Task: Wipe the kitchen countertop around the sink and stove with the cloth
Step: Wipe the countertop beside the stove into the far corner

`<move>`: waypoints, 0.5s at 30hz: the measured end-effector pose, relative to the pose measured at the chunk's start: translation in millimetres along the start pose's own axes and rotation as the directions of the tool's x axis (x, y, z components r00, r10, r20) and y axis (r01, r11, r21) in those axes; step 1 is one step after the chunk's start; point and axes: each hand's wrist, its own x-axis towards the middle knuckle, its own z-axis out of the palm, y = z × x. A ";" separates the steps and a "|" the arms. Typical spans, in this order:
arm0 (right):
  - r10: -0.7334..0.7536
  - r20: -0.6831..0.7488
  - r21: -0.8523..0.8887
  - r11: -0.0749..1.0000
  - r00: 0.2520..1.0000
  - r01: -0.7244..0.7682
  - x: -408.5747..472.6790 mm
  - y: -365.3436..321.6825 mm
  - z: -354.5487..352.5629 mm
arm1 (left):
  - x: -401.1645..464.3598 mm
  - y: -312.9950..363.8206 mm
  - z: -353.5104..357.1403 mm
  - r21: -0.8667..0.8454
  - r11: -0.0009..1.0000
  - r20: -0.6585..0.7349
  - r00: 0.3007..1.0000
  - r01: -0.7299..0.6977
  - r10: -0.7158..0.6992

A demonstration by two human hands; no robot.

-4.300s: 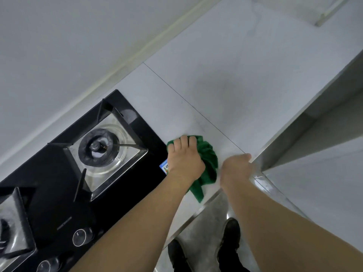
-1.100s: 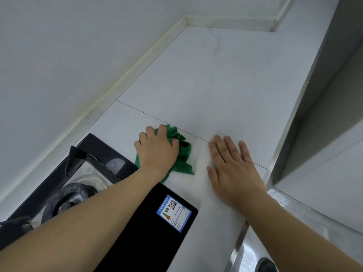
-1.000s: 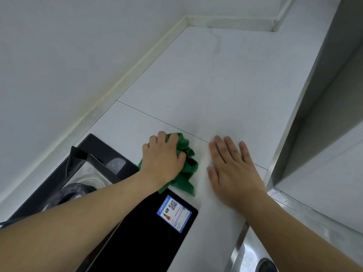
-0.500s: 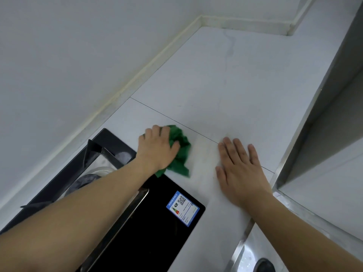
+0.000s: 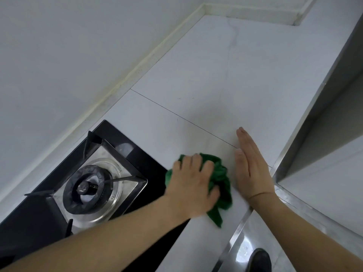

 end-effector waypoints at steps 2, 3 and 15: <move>0.006 -0.018 0.015 1.000 1.000 -0.006 -0.8 0.6 0.1 | 11.6 9.5 3.9 -0.039 0.997 0.026 0.997 -0.073 0.074; 0.012 -0.024 0.027 1.000 1.000 -0.011 -0.8 0.4 0.0 | 26.9 1.6 3.5 -0.001 0.998 0.010 0.998 -0.061 0.061; -0.047 0.102 -0.232 0.970 0.994 0.070 5.6 3.0 7.0 | 26.8 -17.5 10.8 0.008 0.987 -0.017 0.987 0.160 -0.160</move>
